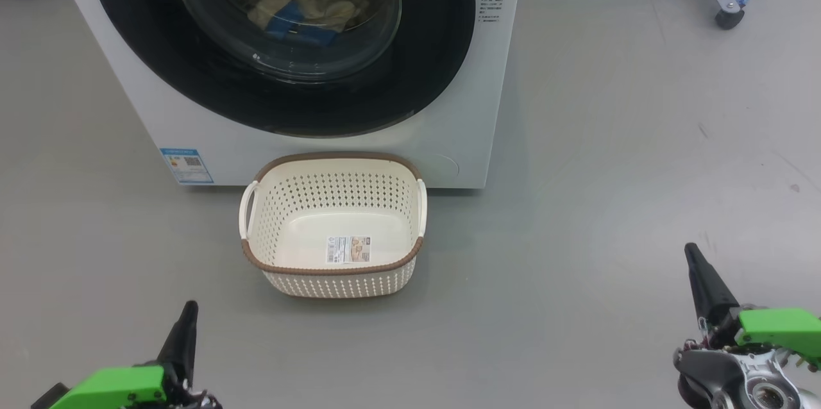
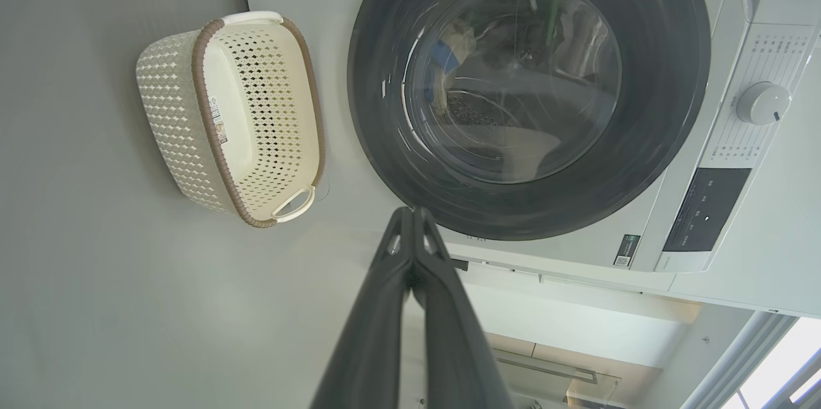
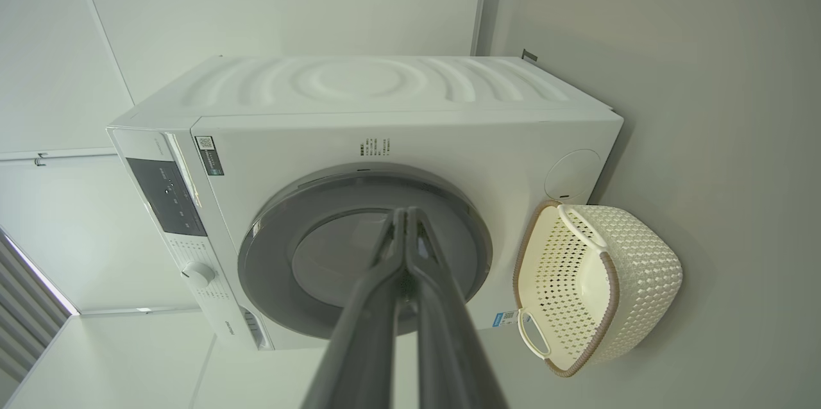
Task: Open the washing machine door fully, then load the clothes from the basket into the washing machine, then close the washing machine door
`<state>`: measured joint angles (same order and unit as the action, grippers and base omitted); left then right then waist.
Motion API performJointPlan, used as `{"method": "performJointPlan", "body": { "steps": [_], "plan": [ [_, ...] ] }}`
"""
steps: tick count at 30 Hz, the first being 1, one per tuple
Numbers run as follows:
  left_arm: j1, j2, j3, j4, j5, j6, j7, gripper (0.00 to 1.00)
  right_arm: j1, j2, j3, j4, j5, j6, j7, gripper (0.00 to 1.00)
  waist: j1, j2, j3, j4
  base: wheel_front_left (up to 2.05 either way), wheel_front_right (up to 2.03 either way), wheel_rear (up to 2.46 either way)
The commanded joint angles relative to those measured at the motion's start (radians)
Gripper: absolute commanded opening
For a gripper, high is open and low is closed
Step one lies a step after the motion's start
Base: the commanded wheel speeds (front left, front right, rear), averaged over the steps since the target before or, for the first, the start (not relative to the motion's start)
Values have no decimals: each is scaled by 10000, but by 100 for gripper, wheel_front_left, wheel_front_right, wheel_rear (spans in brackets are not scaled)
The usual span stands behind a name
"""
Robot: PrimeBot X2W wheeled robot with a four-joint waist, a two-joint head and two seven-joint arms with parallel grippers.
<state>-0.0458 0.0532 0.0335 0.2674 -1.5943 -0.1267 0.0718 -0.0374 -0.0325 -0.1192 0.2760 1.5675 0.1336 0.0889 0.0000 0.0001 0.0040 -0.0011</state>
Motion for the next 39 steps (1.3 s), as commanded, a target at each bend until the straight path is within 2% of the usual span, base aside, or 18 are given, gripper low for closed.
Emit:
{"method": "performJointPlan", "body": {
  "steps": [1, 39],
  "plan": [
    [-564, 219, 422, -243, -249, -40, 82, 0, -664, -250, 158, -319, 283, -28, 110, 0, 0, -1, -3, 4, 0, 0, 0],
    [-603, 129, 586, -231, -324, -40, 239, 0, -700, -221, 106, -316, 454, -29, 201, 0, 0, -1, -9, 11, 0, 0, 0]
  ]
}}
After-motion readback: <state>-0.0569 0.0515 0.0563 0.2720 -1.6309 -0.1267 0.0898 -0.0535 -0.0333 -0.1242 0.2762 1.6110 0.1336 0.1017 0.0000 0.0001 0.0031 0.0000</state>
